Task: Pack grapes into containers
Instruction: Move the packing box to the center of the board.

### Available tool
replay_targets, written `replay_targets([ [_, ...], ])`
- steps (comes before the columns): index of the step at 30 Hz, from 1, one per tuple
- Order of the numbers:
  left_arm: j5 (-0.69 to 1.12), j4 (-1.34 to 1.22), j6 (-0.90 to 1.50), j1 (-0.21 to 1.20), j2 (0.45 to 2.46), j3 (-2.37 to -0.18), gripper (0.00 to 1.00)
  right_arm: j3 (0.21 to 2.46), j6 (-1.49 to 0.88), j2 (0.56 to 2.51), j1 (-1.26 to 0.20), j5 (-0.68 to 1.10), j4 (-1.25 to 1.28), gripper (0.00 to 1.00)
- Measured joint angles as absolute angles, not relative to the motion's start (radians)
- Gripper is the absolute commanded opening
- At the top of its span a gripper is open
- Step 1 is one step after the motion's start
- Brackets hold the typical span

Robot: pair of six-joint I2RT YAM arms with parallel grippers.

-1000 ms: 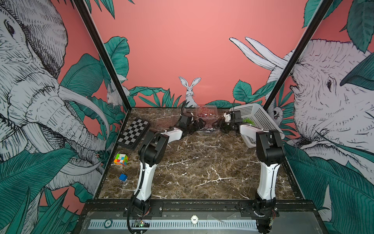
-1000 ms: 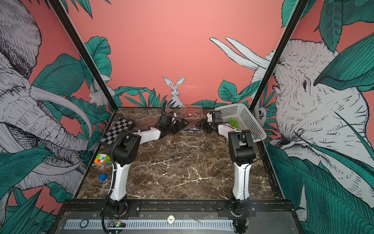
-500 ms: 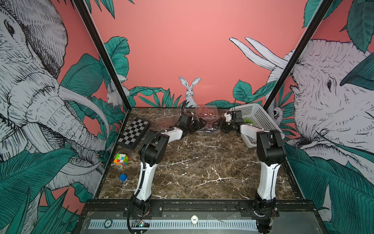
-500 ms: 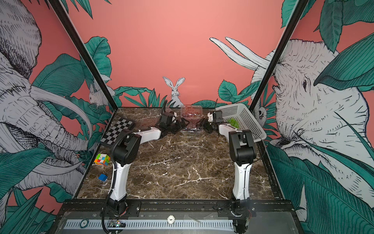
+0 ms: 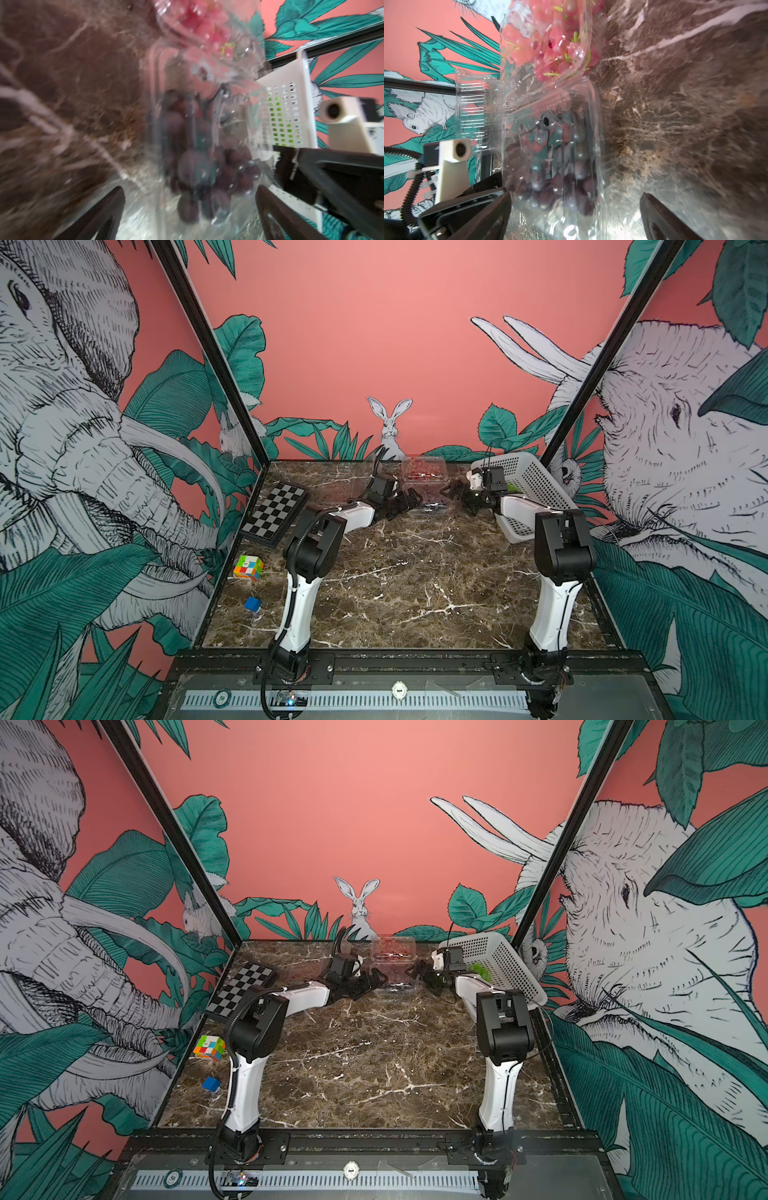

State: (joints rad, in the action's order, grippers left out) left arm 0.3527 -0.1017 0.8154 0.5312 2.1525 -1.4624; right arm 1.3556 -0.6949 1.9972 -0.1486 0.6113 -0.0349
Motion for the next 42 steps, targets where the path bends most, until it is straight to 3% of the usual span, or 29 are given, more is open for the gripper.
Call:
replay_targets([
  [11, 0.171, 0.185, 0.569, 0.523, 1.837, -1.402, 0.99, 1.141, -0.673, 1.784, -0.148, 0.561, 0.001, 0.98],
  [16, 0.094, 0.266, 0.474, 0.472, 1.767, -1.483, 0.98, 1.076, -0.67, 1.728, -0.16, 0.531, 0.01, 0.98],
  [22, -0.018, 0.387, 0.379, 0.364, 1.948, -1.806, 0.9, 1.046, -0.646, 1.66, -0.219, 0.481, 0.01, 0.99],
  [30, -0.021, 0.496, 0.316, 0.315, 2.265, -2.08, 0.79, 0.975, -0.64, 1.624, -0.242, 0.461, 0.017, 0.89],
  [36, 0.044, 0.526, 0.321, 0.32, 2.354, -2.112, 0.68, 0.95, -0.642, 1.624, -0.242, 0.456, 0.017, 0.81],
  [42, 0.083, 0.484, 0.332, 0.323, 2.343, -2.072, 0.47, 0.95, -0.643, 1.624, -0.242, 0.457, 0.02, 0.8],
])
